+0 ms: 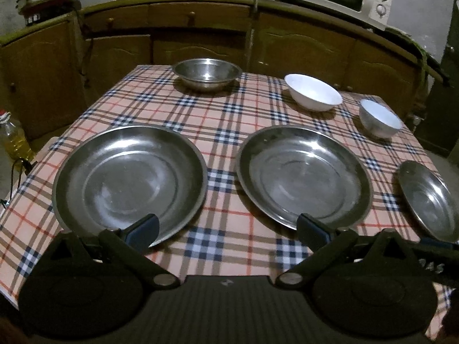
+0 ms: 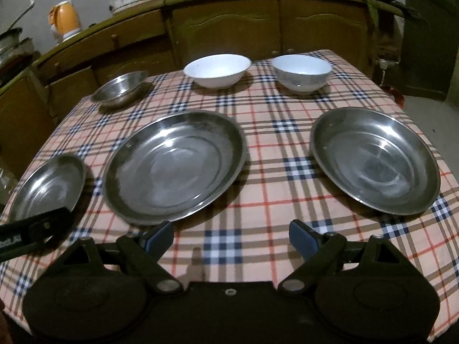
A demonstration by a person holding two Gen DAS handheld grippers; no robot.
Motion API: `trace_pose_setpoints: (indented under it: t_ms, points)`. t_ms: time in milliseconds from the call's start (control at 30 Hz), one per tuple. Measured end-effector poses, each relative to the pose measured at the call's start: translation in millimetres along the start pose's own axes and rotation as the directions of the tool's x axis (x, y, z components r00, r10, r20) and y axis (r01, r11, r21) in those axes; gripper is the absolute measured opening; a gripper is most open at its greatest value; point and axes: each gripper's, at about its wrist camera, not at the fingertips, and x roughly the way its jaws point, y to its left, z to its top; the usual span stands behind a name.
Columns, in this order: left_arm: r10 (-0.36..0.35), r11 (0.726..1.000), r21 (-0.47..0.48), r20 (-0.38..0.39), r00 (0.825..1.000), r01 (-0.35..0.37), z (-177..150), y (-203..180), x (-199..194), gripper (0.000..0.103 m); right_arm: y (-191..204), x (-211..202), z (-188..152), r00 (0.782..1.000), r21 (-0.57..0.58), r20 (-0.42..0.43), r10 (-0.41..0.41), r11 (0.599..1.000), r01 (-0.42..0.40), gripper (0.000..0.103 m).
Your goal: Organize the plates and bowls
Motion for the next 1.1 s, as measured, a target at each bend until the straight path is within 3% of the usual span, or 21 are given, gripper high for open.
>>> trace_pose_setpoints:
  t_ms: [300,467,533,767,967,1100]
  points:
    - [0.033,0.999,0.005,0.01,0.999,-0.033,13,4,21,0.103,-27,17,13,0.997,0.036,0.068,0.029,0.999,-0.031,0.103]
    - [-0.003,1.0,0.017,0.016,1.0,0.002,21,-1,31,0.103,-29,25,21,0.986,-0.015,0.126,0.107,0.994,-0.106,0.103]
    - [-0.014,1.0,0.022,0.021,1.0,0.013,23,-5,36,0.103,-29,29,26,0.985,-0.03,0.146,0.092,0.996,-0.088,0.103]
    - [-0.058,0.998,-0.031,0.012,0.998,0.058,18,1,51,0.103,-39,46,33,0.99,0.0,0.122,0.076,0.997,-0.077,0.103]
    - [-0.096,0.995,-0.013,0.031,0.995,0.097,4,20,56,0.103,-42,52,32,0.991,0.015,0.108,0.081,0.996,-0.083,0.103]
    - [-0.065,0.998,-0.01,0.02,0.998,0.066,-1,41,66,0.103,-40,55,33,0.991,0.014,0.105,0.079,0.997,-0.081,0.103]
